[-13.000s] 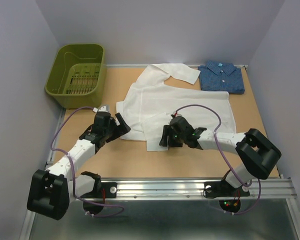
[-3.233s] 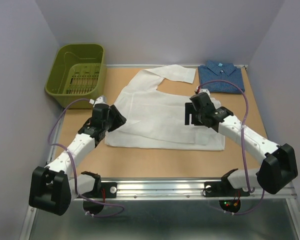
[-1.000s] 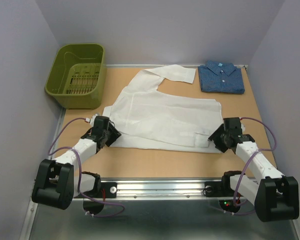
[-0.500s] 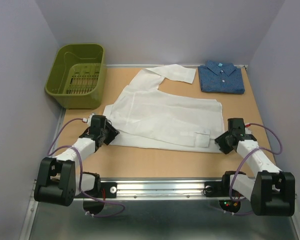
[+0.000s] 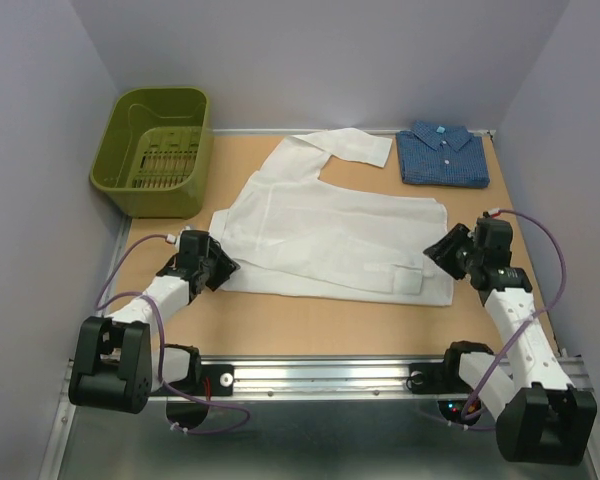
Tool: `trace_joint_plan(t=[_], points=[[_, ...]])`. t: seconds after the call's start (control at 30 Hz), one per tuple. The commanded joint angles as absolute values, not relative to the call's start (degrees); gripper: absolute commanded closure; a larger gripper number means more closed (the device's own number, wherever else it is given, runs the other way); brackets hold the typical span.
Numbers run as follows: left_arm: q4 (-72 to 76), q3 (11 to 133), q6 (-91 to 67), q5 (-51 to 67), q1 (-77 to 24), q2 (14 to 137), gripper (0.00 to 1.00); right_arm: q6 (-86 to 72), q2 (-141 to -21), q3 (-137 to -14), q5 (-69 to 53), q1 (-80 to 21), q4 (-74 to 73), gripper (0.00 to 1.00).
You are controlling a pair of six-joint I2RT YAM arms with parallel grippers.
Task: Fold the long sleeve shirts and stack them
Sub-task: Fold the shirt
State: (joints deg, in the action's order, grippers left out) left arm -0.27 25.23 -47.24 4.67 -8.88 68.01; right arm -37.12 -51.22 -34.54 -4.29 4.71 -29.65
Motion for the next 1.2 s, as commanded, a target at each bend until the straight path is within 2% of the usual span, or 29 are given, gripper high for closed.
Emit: trace_joint_plan(t=[0.0,0.07,0.17,0.3,0.5,0.63,0.7,0.93,1.17], points=[[-2.72,26.81,-44.12,5.19,-8.53,67.41,0.46,-32.95,-52.99,-38.49,-35.21,2.82,-17.25,0.50],[-2.90,26.72,-44.38,5.27,-8.53,67.76,0.46,-33.22,-55.88,-39.89,-38.23,-3.73,-12.50,0.48],[-2.99,26.54,-44.74,5.27,-8.53,67.59,0.48,-32.17,-59.66,-41.74,-36.30,-12.37,-10.03,0.48],[-3.16,26.54,-45.09,4.57,-8.53,67.67,0.49,-33.22,-69.59,-44.12,-37.97,-24.31,-4.23,0.48],[-3.43,26.89,-45.09,3.96,-8.53,68.11,0.49,-31.74,-84.01,-49.47,-38.49,-33.29,2.20,0.50],[-3.51,26.72,-45.18,3.25,-8.53,68.03,0.49,-31.29,-91.22,-52.21,-41.13,-35.86,2.28,0.51],[-3.69,26.72,-45.18,2.82,-8.53,68.12,0.49,-31.38,-93.68,-51.68,-40.61,-35.95,2.29,0.55],[-3.69,26.63,-45.35,2.29,-8.44,68.82,0.49,-30.59,-98.08,-48.08,-37.00,-35.95,0.18,0.61],[-4.22,26.46,-45.53,0.88,-8.17,68.55,0.50,-28.65,-94.67,-45.00,-25.42,-35.77,-12.64,0.66]])
